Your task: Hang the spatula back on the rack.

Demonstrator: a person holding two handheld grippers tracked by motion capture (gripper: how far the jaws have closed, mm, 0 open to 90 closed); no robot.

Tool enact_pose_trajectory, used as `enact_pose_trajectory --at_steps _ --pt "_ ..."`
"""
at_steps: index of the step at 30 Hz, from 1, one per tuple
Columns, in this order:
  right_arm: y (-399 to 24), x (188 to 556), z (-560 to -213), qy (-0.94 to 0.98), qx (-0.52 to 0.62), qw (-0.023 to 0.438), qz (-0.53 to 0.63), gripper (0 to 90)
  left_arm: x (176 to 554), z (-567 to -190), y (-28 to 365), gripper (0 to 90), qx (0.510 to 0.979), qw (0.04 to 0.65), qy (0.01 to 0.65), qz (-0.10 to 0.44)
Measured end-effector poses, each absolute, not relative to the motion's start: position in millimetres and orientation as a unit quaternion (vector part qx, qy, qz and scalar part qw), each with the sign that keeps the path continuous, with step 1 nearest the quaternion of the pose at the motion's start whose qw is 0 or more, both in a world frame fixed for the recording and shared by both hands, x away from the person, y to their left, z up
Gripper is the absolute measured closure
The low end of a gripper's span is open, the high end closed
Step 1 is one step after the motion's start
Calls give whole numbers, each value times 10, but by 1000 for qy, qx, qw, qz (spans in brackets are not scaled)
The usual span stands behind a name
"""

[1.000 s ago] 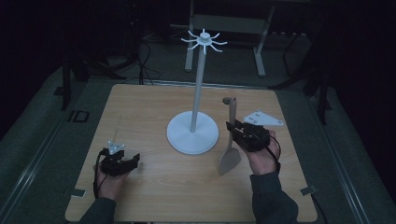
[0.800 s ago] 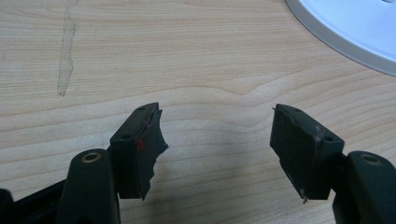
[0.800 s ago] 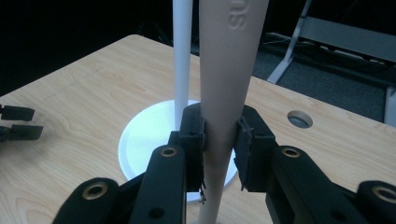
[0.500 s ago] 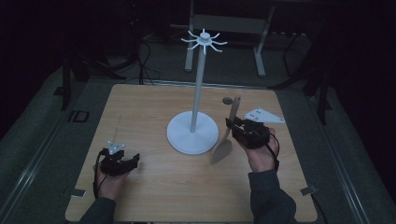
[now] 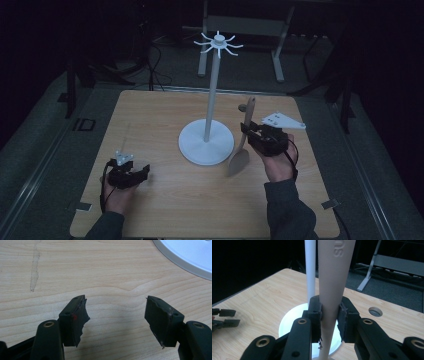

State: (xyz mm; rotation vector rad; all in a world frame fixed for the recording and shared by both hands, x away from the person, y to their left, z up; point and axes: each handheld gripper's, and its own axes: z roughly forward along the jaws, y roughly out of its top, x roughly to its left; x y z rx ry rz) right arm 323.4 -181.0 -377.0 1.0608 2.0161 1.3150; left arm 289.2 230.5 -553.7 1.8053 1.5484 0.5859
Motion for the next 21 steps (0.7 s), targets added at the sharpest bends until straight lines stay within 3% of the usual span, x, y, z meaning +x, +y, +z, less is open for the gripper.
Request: enact_pose_trajectory --at_steps 21 --pt "-1784 3296 -3635 732 385 254 501 742 2891 -5535 2311 342 692 340 595 225"
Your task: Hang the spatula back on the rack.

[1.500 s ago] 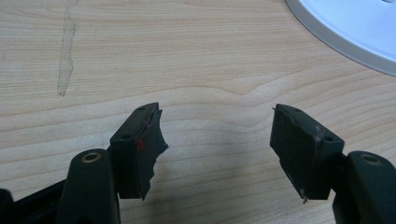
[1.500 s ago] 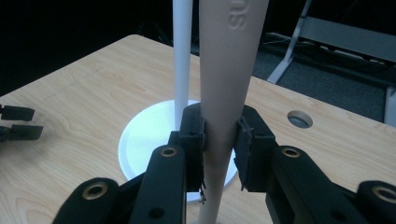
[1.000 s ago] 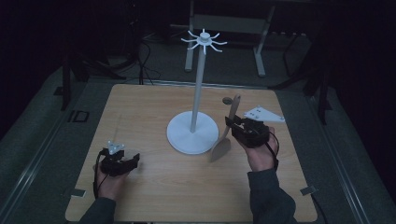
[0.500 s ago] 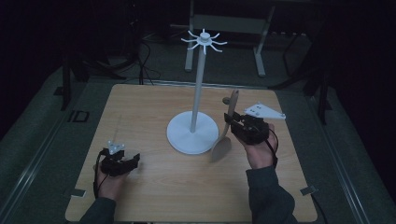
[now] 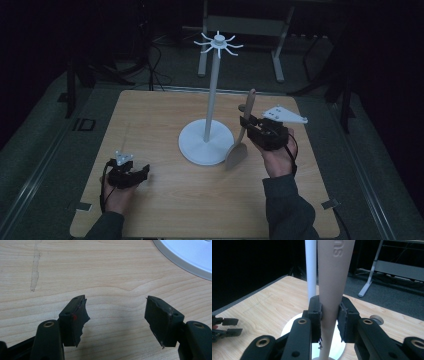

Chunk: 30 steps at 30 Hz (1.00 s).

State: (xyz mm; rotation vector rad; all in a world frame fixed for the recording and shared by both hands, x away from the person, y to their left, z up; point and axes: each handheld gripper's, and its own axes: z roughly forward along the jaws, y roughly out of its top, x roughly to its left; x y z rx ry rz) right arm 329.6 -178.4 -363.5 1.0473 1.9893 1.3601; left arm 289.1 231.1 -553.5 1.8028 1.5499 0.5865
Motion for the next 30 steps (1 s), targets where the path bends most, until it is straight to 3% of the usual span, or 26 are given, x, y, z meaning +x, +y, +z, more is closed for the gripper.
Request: enact_pose_trajectory --at_steps 30 --pt "-1774 3394 -3383 721 380 263 516 742 2891 -5534 2314 343 692 339 596 225"
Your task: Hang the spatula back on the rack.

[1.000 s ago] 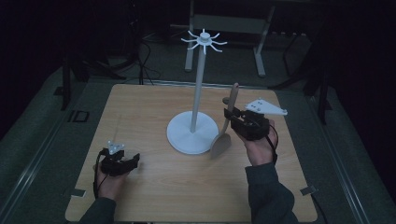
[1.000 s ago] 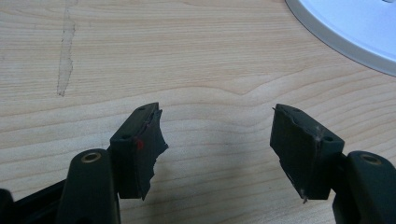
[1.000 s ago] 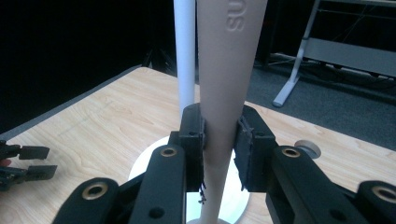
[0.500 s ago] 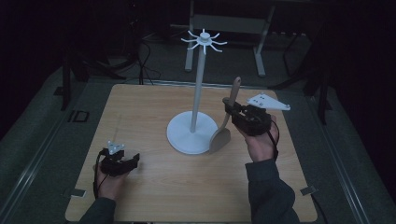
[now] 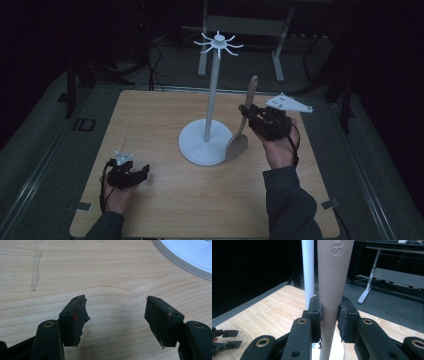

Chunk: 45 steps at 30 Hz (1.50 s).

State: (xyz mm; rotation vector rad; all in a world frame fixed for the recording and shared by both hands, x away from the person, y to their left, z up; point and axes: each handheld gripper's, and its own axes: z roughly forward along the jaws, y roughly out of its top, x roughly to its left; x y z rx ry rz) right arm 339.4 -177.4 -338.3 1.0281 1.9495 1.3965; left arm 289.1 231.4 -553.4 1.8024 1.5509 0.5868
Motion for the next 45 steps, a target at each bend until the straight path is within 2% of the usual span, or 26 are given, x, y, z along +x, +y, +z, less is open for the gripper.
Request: enact_pose_trajectory --at_steps 33,45 --pt "-1660 3541 -3111 731 364 263 513 742 2892 -5536 2307 342 694 338 595 225" --pt "-1576 3638 -3051 738 361 246 514 741 2891 -5535 2319 343 691 340 596 224"
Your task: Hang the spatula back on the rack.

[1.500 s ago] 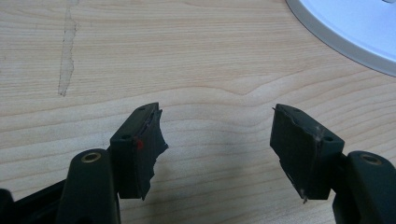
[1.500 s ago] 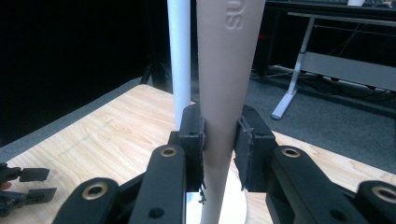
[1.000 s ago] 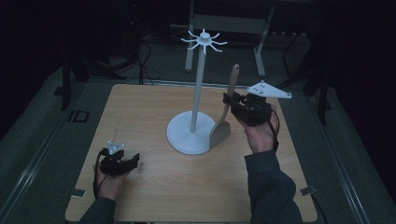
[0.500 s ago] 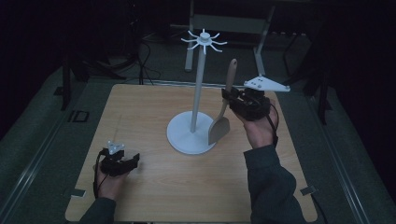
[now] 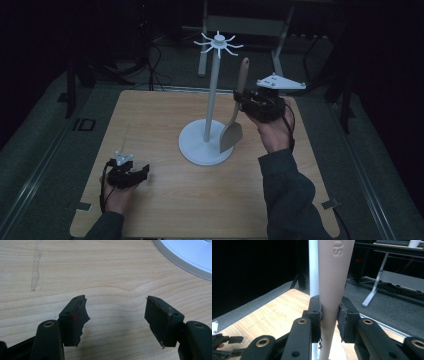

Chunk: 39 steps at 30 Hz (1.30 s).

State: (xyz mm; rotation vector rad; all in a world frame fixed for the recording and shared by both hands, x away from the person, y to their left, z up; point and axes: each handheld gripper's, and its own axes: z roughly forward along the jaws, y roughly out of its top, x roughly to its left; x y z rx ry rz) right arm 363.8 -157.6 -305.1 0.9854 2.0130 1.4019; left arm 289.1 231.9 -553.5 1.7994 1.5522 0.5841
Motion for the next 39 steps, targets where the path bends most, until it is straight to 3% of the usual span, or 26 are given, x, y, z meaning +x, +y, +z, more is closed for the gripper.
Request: enact_pose_trajectory --at_steps 39 --pt "-1353 3916 -2946 758 361 225 494 740 2893 -5533 2329 343 691 339 597 225"
